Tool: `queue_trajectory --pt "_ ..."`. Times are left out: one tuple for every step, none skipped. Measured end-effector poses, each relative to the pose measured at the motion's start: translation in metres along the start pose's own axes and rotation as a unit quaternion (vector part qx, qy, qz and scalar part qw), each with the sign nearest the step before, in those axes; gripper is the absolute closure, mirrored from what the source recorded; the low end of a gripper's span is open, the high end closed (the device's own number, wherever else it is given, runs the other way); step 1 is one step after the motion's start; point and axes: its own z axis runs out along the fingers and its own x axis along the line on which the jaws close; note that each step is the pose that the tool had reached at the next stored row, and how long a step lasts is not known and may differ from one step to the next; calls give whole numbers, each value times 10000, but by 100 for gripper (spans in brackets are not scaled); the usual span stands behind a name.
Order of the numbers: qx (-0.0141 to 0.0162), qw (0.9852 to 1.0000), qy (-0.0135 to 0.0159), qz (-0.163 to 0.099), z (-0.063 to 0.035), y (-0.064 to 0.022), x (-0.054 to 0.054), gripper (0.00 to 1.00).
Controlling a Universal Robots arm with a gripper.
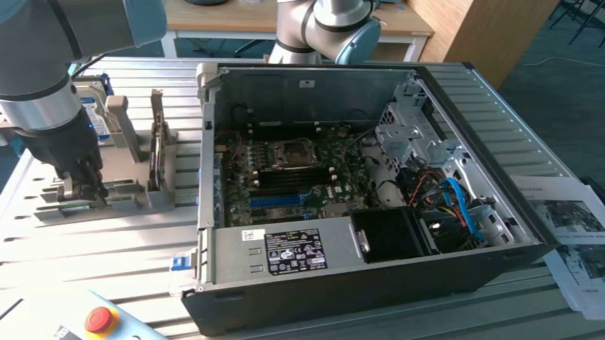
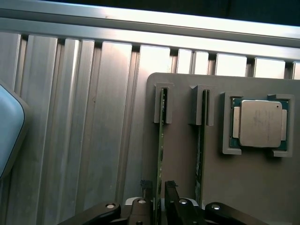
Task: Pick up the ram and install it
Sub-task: 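Pick up the ram and move it above insertion slot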
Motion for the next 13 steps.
queue_trajectory --pt "-1 10000 1 0 -1 0 1 75" --pt "-2 10000 1 0 -2 1 3 75" --pt "-2 10000 1 0 -2 0 5 75" --pt "-1 10000 1 0 -1 0 6 75" --pt "-1 10000 1 0 -1 0 6 75" --pt "0 10000 0 0 0 0 6 75" --pt "0 10000 0 0 0 0 6 75" --pt "-1 10000 0 0 -1 1 6 75" --pt "-1 10000 0 0 -1 1 6 75" --pt "-1 10000 0 0 -1 1 6 75" --pt "0 10000 0 0 0 1 6 75" --pt "-1 10000 1 0 0 -2 8 75" --pt "-1 10000 0 -1 0 -8 9 75"
